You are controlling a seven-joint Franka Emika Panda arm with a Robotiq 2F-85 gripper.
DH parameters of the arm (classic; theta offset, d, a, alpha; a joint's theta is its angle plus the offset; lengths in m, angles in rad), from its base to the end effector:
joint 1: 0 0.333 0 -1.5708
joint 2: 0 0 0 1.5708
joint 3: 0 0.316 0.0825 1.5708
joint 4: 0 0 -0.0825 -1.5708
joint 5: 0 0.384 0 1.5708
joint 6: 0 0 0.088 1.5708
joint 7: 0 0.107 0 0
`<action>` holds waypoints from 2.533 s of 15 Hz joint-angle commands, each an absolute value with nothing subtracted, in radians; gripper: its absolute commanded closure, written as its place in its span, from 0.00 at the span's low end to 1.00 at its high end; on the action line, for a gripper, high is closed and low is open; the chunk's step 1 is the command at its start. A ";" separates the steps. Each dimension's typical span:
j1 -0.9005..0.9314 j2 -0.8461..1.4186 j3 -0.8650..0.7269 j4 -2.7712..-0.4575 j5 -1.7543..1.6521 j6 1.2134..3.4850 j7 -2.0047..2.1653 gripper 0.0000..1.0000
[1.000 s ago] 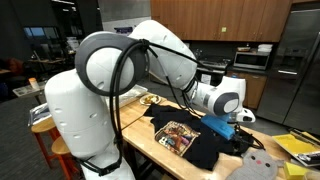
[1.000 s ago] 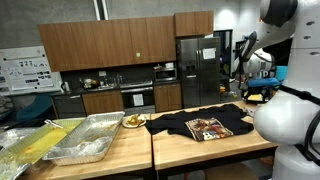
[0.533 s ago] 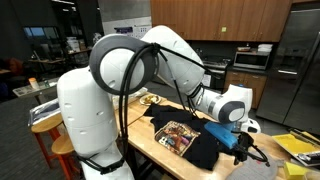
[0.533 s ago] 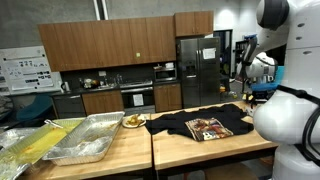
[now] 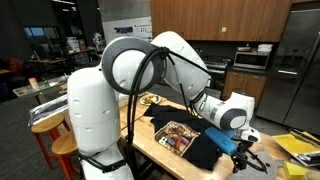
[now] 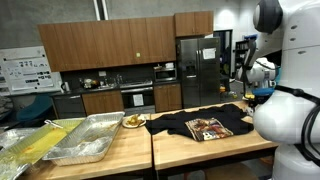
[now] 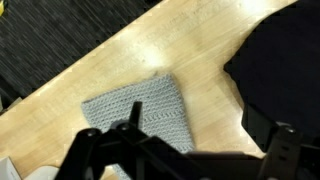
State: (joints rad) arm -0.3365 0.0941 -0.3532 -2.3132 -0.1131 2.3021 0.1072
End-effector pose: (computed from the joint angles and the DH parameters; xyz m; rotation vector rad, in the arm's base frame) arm 0.3893 -0.3247 0.2975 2.8616 -1.0727 -0.1970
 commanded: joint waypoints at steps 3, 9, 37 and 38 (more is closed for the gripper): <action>-0.342 0.131 -0.365 -2.299 -0.123 2.329 0.143 0.00; -0.327 0.160 -0.381 -2.305 -0.225 2.397 0.267 0.00; -0.275 0.188 -0.397 -2.298 -0.292 2.538 0.471 0.00; -0.271 0.194 -0.399 -2.294 -0.303 2.565 0.491 0.00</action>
